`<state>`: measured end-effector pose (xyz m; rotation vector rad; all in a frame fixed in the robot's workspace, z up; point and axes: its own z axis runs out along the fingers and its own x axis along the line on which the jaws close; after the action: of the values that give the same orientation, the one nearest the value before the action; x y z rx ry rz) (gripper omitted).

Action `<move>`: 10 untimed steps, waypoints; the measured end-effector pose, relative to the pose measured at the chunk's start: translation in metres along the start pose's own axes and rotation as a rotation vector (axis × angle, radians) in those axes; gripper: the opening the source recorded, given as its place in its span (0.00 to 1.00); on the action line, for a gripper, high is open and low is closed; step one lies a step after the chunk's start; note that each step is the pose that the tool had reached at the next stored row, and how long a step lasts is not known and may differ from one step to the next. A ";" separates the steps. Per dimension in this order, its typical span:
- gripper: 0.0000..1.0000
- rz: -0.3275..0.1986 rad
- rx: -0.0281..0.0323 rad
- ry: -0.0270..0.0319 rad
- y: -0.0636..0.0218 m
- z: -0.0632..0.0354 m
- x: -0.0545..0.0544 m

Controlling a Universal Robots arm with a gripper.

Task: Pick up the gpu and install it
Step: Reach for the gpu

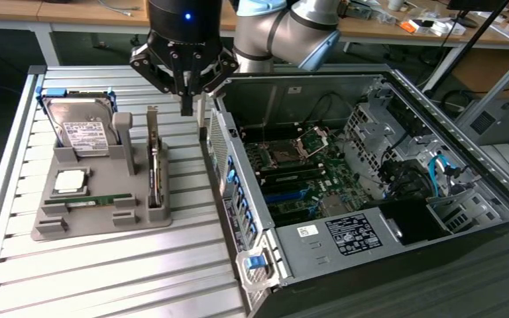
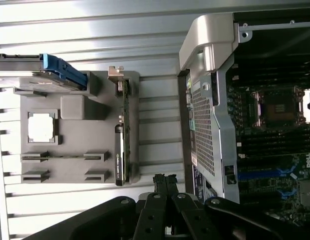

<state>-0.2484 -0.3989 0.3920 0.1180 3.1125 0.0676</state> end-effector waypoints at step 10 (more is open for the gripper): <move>0.11 0.000 0.0000 0.0000 -0.0005 -0.0002 0.007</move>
<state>-0.2552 -0.3989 0.3920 0.1179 3.1125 0.0676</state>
